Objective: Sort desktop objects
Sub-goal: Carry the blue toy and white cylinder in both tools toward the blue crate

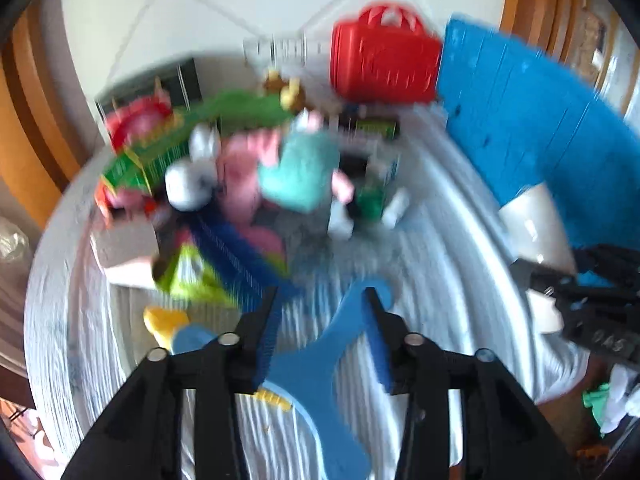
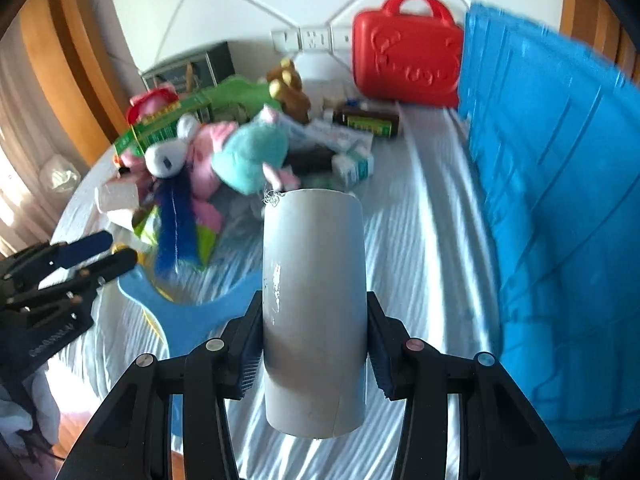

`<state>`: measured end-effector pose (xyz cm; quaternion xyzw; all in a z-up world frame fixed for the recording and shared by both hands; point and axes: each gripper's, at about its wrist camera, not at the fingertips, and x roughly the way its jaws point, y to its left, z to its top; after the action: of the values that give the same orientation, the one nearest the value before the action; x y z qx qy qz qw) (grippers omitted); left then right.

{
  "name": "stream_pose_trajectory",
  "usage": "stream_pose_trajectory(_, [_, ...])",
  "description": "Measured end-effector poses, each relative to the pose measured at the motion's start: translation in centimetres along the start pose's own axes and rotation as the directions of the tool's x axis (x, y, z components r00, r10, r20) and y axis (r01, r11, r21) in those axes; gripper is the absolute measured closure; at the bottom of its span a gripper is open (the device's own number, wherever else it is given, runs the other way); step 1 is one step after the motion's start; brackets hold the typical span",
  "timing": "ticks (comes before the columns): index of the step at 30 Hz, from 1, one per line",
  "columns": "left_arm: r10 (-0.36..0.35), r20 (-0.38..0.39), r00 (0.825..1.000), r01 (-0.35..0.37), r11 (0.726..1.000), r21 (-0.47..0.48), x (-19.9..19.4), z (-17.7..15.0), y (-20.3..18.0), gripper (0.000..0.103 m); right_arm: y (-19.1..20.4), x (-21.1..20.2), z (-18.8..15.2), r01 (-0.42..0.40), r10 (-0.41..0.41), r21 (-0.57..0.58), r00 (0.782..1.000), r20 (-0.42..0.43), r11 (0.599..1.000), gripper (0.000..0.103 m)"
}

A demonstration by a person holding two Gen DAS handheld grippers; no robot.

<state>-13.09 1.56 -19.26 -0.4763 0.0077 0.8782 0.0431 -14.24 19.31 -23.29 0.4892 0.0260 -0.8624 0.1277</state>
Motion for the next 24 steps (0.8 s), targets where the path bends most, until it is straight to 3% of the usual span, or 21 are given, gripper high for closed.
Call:
stream_pose_trajectory(4, [0.002,-0.122,0.993,-0.002,1.0,-0.003,4.1,-3.2,0.7,0.047,0.2,3.6,-1.7,-0.007,0.009,0.024,0.996,-0.089,1.0,0.058])
stream_pose_trajectory(6, [0.015,-0.175,0.984,-0.018,1.0,-0.015,6.2,-4.7,0.9,0.037,0.1,5.7,-2.2,-0.011,0.015,0.036,0.992,-0.128,0.999,0.058])
stream_pose_trajectory(11, [0.074,-0.264,0.962,-0.089,0.995,-0.045,9.6,-7.1,0.7,0.036,-0.5,9.7,-3.4,-0.008,0.014,0.029,0.976,-0.216,1.0,0.058])
stream_pose_trajectory(16, [0.165,-0.305,0.938,-0.17,0.985,0.01,12.1,-8.8,-1.7,0.036,-1.2,12.0,-4.2,-0.015,0.016,0.007,0.963,-0.269,1.0,0.058])
stream_pose_trajectory(19, [0.211,-0.268,0.94,-0.219,0.976,-0.002,12.4,-8.8,-1.9,0.022,-1.2,12.5,-4.5,-0.023,0.02,-0.008,0.96,-0.28,1.0,0.058])
stream_pose_trajectory(21, [0.198,-0.261,0.945,-0.214,0.976,-0.032,12.8,-8.7,-1.6,0.014,-1.2,12.8,-4.5,-0.026,0.019,-0.021,0.958,-0.285,0.999,0.058])
stream_pose_trajectory(23, [0.143,-0.249,0.958,-0.167,0.983,-0.078,13.0,-8.9,-1.1,0.018,-1.0,13.1,-4.7,-0.03,0.018,-0.036,0.957,-0.29,0.999,0.058])
stream_pose_trajectory(24, [0.095,-0.246,0.965,-0.125,0.986,-0.107,12.9,-9.1,-0.9,0.036,-0.9,13.1,-4.7,-0.03,0.017,-0.043,0.957,-0.288,0.999,0.058])
